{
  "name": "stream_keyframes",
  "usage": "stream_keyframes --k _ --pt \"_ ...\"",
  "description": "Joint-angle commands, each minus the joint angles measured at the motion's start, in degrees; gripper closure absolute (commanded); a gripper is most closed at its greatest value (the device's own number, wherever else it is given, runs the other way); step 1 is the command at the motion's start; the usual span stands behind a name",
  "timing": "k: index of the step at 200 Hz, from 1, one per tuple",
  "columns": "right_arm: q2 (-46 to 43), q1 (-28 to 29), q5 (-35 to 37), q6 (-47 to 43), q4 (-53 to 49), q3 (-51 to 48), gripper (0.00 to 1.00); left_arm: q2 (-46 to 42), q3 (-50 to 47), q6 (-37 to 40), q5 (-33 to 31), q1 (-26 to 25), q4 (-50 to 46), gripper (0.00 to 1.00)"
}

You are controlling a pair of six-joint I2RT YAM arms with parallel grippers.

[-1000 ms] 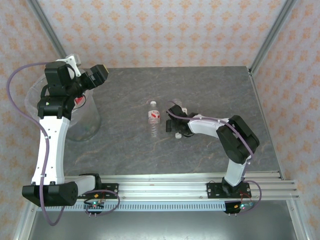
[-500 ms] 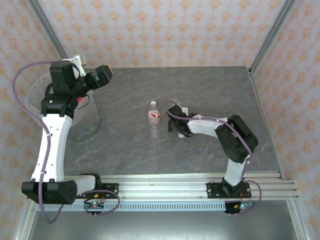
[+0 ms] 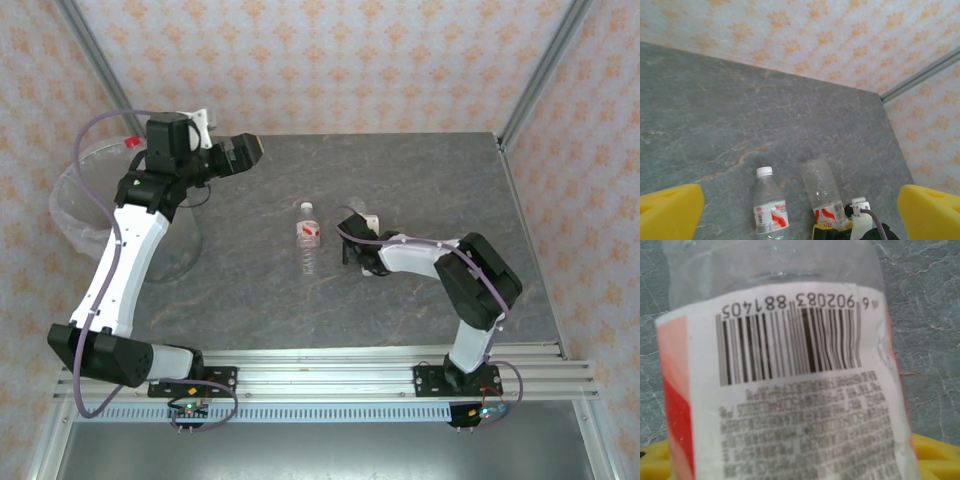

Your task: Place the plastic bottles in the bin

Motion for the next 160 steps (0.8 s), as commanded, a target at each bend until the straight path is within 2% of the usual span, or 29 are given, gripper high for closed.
stream_keyframes --k 1,29,81,160 --pt "-3.7 0.0 2.6 -1.5 2.6 -1.7 0.33 1.6 3.0 0.2 -0.7 -2.0 1.1 0.0" --pt "-7.4 0.3 2.8 -2.2 6.7 -4.6 0.35 3.2 2.5 -3.4 -1.6 -3.1 2.4 0.0" --pt "-14.9 1.5 0.1 -4.9 16.1 -9.5 0.4 5.7 0.0 -6.8 2.2 -5.1 5.4 0.0" --pt "-17.8 4.6 -7.8 -9.1 23.3 -8.7 0.42 9.0 -3.0 -9.1 4.7 -8.8 7.9 0.0"
